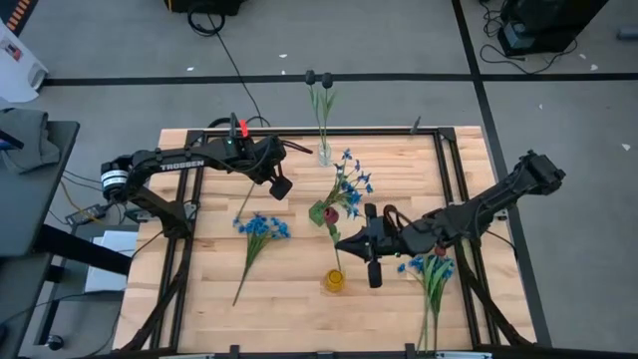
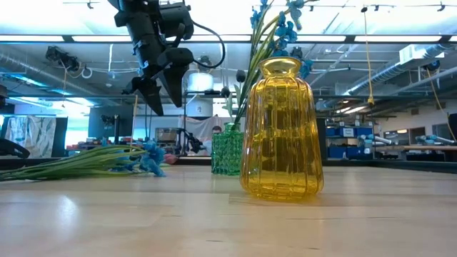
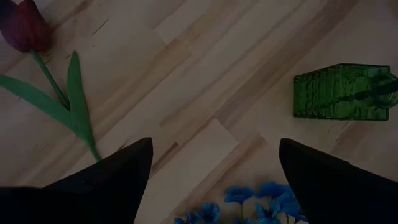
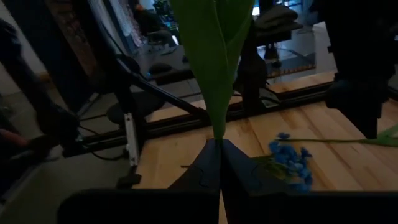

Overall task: Sort flowers into vase by color
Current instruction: Put the top right red tulip into the yellow vase, then put the right blue flowers into the green vase

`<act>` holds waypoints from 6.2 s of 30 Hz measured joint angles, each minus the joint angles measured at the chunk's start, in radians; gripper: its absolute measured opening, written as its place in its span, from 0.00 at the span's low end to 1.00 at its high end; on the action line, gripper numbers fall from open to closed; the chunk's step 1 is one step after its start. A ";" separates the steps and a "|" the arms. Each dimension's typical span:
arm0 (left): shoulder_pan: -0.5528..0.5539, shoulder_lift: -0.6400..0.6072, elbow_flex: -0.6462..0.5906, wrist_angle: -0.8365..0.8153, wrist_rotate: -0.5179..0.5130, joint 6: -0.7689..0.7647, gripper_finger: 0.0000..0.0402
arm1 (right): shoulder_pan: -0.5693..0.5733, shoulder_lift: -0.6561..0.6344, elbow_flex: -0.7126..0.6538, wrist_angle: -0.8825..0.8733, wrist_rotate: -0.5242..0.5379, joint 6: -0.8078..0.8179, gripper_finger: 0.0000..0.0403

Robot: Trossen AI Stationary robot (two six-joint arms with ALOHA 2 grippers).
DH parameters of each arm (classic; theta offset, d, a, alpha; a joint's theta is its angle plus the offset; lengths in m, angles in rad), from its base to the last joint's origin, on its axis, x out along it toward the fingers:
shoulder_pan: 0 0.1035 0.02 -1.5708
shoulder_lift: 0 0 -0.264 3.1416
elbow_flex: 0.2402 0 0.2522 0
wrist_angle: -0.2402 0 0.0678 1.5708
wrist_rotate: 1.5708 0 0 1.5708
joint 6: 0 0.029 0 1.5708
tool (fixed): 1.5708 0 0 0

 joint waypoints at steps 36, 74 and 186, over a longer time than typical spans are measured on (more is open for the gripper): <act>0.000 0.000 0.000 -0.003 -0.016 0.007 0.88 | 0.056 0.134 -0.001 0.025 0.089 -0.053 0.12; 0.000 0.000 0.000 -0.007 -0.014 0.036 0.88 | 0.126 -0.187 -0.001 -0.294 -0.190 0.065 0.34; -0.332 -0.346 0.000 -0.388 -0.539 -0.339 0.88 | 0.076 -0.075 -0.103 -1.402 -0.605 1.872 0.34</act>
